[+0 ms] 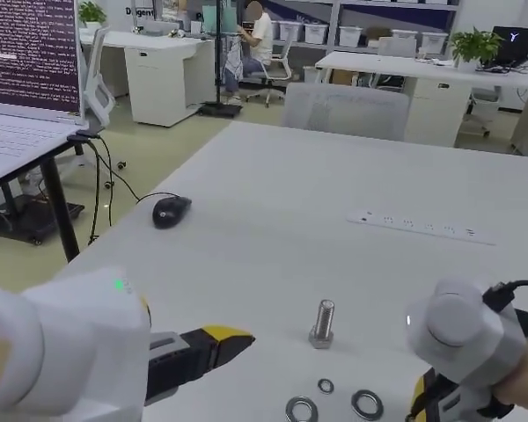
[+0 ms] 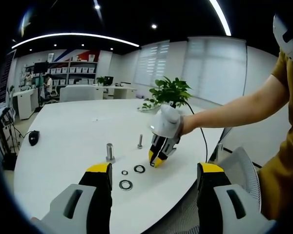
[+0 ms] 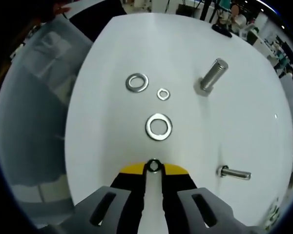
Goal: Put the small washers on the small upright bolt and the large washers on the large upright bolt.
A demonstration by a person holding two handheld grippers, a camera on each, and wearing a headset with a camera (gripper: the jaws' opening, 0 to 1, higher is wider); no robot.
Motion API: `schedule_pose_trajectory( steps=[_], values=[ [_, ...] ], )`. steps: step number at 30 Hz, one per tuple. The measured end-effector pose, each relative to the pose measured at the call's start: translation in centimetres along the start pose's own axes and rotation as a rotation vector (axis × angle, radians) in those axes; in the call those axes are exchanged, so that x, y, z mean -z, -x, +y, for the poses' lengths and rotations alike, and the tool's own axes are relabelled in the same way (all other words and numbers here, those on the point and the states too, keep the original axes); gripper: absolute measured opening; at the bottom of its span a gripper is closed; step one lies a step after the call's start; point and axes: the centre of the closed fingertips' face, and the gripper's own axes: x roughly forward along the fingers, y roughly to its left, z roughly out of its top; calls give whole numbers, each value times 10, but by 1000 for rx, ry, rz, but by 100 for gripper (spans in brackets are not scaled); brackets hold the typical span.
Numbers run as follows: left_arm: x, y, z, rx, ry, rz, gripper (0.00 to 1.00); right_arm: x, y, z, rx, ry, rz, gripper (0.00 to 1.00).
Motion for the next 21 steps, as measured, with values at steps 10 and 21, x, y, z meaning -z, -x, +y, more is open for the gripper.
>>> schedule_pose_trajectory(
  steps=[10,21],
  values=[
    [0,-5,-1,11,-5,12,70,8,20,-7,3,-18,-2,12],
    [-1,-14,-6,36,-7,13,70,22,54,-37,70,-41,7,12]
  ],
)
